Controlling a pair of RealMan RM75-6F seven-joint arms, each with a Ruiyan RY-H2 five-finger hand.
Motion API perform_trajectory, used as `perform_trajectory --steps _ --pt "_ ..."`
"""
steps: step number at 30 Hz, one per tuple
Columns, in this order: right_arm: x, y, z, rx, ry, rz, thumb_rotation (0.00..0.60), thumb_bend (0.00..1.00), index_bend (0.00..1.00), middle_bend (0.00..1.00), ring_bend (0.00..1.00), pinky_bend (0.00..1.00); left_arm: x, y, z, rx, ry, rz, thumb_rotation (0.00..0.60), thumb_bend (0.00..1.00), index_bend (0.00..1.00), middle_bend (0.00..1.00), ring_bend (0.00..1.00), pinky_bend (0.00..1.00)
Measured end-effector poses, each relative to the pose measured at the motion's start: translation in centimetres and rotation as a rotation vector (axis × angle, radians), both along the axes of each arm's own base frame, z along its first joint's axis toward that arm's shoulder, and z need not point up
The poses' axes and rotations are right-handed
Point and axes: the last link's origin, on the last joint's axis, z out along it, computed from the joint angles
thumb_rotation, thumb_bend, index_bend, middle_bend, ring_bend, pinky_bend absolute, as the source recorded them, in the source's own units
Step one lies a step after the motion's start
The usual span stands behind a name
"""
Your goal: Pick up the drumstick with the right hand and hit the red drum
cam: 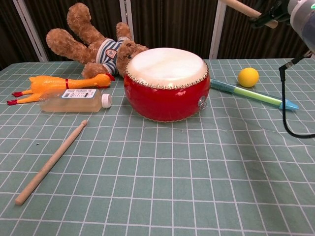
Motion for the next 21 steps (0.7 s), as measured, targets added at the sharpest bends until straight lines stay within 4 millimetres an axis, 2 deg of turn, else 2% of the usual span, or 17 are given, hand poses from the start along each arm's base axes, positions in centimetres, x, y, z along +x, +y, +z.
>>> perform_trajectory --steps 6,11,13,15,21 --pt "-2.4 -0.3 -2.4 0.009 0.449 0.069 0.6 0.55 1.0 1.0 1.0 1.0 0.0 0.0 0.0 0.001 -0.003 0.005 0.6 0.02 0.0 0.0 0.0 0.0" --pt "-4.3 0.2 -5.1 0.044 0.969 0.175 0.6 0.55 1.0 1.0 1.0 1.0 -0.1 0.0 0.1 0.001 -0.008 0.01 0.6 0.02 0.0 0.0 0.0 0.0" --pt "-4.3 0.5 -5.9 0.057 1.024 0.2 0.6 0.55 1.0 1.0 1.0 1.0 -0.1 0.0 0.1 0.0 -0.008 0.011 0.6 0.02 0.0 0.0 0.0 0.0" --pt "-4.0 0.5 -6.1 0.059 1.007 0.206 0.6 0.55 1.0 1.0 1.0 1.0 0.0 0.0 0.1 0.0 -0.008 0.011 0.6 0.02 0.0 0.0 0.0 0.0" --pt "-1.9 -0.1 -4.6 -0.009 0.765 0.197 0.6 0.55 1.0 1.0 1.0 1.0 0.0 0.0 0.0 -0.003 -0.007 0.011 0.6 0.02 0.0 0.0 0.0 0.0"
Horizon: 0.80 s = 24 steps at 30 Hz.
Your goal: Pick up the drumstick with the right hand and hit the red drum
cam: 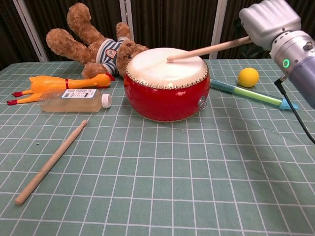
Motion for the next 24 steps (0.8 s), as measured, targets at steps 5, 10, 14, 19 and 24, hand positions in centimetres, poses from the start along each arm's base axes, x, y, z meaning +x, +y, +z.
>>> perform_trajectory --steps 5,10,14,19,24 --pt "0.3 1.2 1.6 -0.002 -0.126 0.002 0.6 0.55 1.0 1.0 1.0 1.0 0.0 0.0 0.0 0.001 -0.003 0.005 0.6 0.02 0.0 0.0 0.0 0.0" --pt "-1.9 3.2 3.3 0.014 -0.161 -0.042 0.6 0.55 1.0 1.0 1.0 1.0 0.0 0.0 0.1 0.003 -0.004 0.007 0.6 0.02 0.0 0.0 0.0 0.0" --pt "-4.1 4.9 4.0 0.036 -0.168 -0.088 0.6 0.55 1.0 1.0 1.0 1.0 0.0 0.0 0.1 0.005 0.0 0.004 0.6 0.02 0.0 0.0 0.0 0.0" --pt "-7.4 7.7 4.3 0.097 -0.174 -0.187 0.6 0.55 1.0 1.0 1.0 1.0 0.1 -0.1 0.0 0.005 0.003 0.003 0.6 0.02 0.0 0.0 0.0 0.0" --pt "-10.6 11.1 4.1 0.188 -0.155 -0.315 0.6 0.55 1.0 1.0 1.0 1.0 0.2 -0.1 -0.1 0.007 0.004 -0.001 0.6 0.02 0.0 0.0 0.0 0.0"
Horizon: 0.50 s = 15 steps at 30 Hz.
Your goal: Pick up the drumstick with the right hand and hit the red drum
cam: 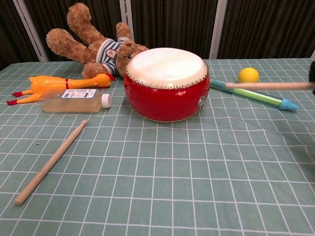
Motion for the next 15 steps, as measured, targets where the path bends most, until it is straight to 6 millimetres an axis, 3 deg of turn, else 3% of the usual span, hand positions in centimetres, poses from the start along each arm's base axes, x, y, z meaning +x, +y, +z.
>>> perform_trajectory --steps 4,10,15 --pt "-1.6 2.4 -1.1 0.072 -0.008 -0.068 0.6 0.55 1.0 1.0 1.0 1.0 0.1 0.0 0.0 0.003 -0.002 0.0 0.6 0.02 0.0 0.0 0.0 0.0" --pt "-2.2 4.7 -2.8 0.136 -0.005 -0.082 0.6 0.55 1.0 1.0 1.0 0.99 0.1 -0.1 0.1 0.016 0.007 -0.011 0.6 0.02 0.0 0.0 0.0 0.0" --pt "-2.7 5.5 -3.7 0.157 0.004 -0.093 0.6 0.55 1.0 1.0 1.0 0.97 0.1 -0.2 0.1 0.021 0.015 -0.019 0.6 0.02 0.0 0.0 0.0 0.0"
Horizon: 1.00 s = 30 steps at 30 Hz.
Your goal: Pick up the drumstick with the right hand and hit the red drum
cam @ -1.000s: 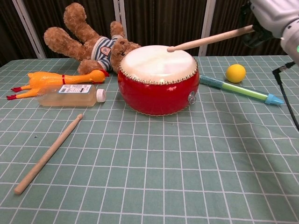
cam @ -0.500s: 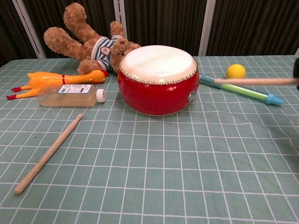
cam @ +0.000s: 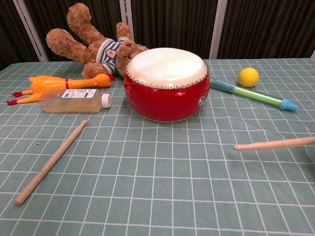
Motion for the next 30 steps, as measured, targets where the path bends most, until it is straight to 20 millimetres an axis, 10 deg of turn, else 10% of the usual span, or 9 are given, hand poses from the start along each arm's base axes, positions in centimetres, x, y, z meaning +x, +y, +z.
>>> perform_trajectory --steps 8,21,30 --pt "-0.9 0.6 -0.8 0.014 0.036 -0.049 0.6 0.55 0.83 0.94 0.97 0.88 0.0 0.0 0.0 0.004 0.007 -0.001 0.6 0.02 0.0 0.0 0.0 0.0" --pt "-1.0 1.1 -0.6 0.041 0.095 -0.085 0.6 0.47 0.23 0.45 0.52 0.55 0.0 0.0 -0.1 0.001 0.007 0.007 0.6 0.02 0.0 0.0 0.0 0.0" --pt "-0.8 1.4 0.0 0.058 0.101 -0.106 0.6 0.42 0.12 0.27 0.32 0.32 0.0 0.0 -0.1 0.002 0.009 0.008 0.6 0.02 0.0 0.0 0.0 0.0"
